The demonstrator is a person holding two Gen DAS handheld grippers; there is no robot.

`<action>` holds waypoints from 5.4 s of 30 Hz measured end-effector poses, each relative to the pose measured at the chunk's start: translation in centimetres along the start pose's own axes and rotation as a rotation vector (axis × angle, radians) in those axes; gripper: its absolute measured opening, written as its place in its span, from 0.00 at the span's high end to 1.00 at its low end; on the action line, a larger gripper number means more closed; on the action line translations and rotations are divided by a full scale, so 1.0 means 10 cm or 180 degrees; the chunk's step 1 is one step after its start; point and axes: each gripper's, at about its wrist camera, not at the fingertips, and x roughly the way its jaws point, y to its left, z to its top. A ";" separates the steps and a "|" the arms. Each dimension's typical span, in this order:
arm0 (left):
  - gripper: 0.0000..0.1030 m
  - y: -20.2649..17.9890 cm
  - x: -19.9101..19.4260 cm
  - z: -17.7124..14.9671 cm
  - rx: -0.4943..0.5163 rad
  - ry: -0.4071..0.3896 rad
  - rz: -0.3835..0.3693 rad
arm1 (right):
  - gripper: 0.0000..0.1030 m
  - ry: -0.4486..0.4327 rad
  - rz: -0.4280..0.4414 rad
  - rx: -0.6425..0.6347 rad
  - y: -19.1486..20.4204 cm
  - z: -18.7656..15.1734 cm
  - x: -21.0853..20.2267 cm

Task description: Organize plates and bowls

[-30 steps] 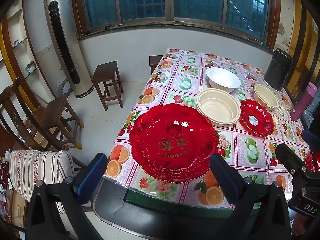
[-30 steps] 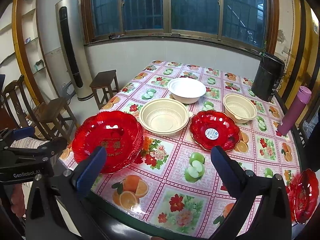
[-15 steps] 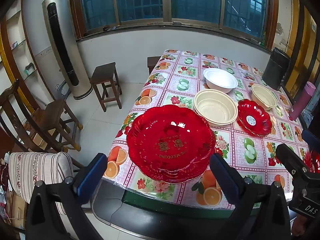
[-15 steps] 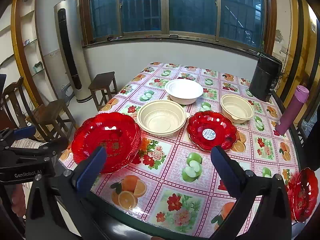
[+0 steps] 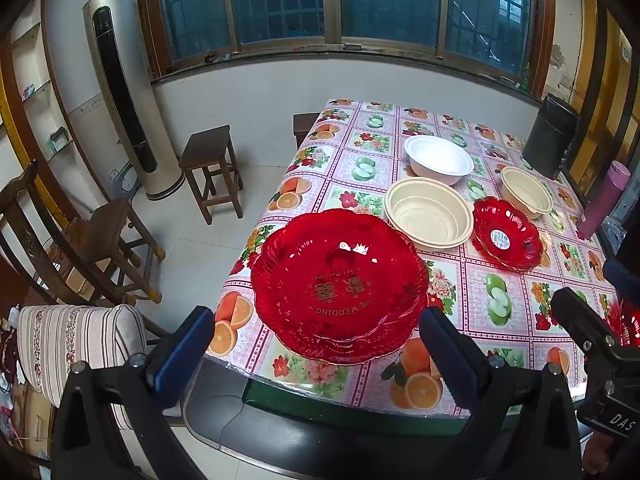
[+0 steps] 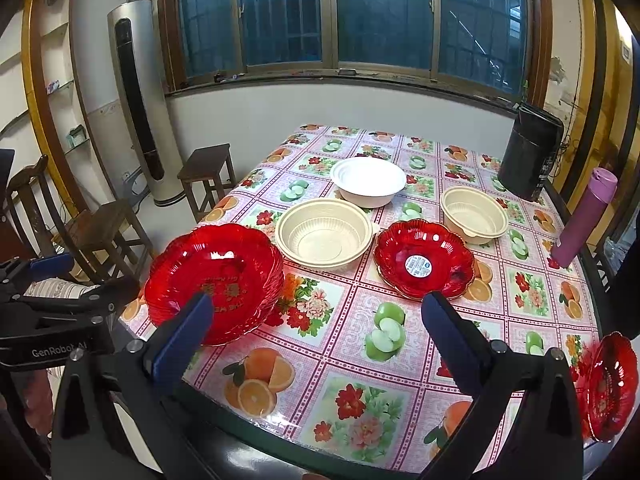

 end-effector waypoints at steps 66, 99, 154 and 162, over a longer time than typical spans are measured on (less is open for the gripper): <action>0.00 0.10 0.10 -0.02 0.0024 0.0094 0.0014 | 0.00 0.0030 0.0047 -0.0040 0.20 0.00 0.06; 0.00 0.11 0.21 -0.02 0.0017 0.0157 0.0019 | 0.00 0.0069 0.0046 -0.0024 0.20 -0.03 0.12; 0.00 0.58 0.92 -0.18 -0.0369 0.0818 0.0284 | 0.02 0.0482 0.0052 0.0053 0.26 0.04 0.78; 0.02 0.64 1.35 -0.19 -0.0498 0.1140 0.0508 | 0.16 0.0982 -0.0070 0.0149 0.32 -0.11 1.46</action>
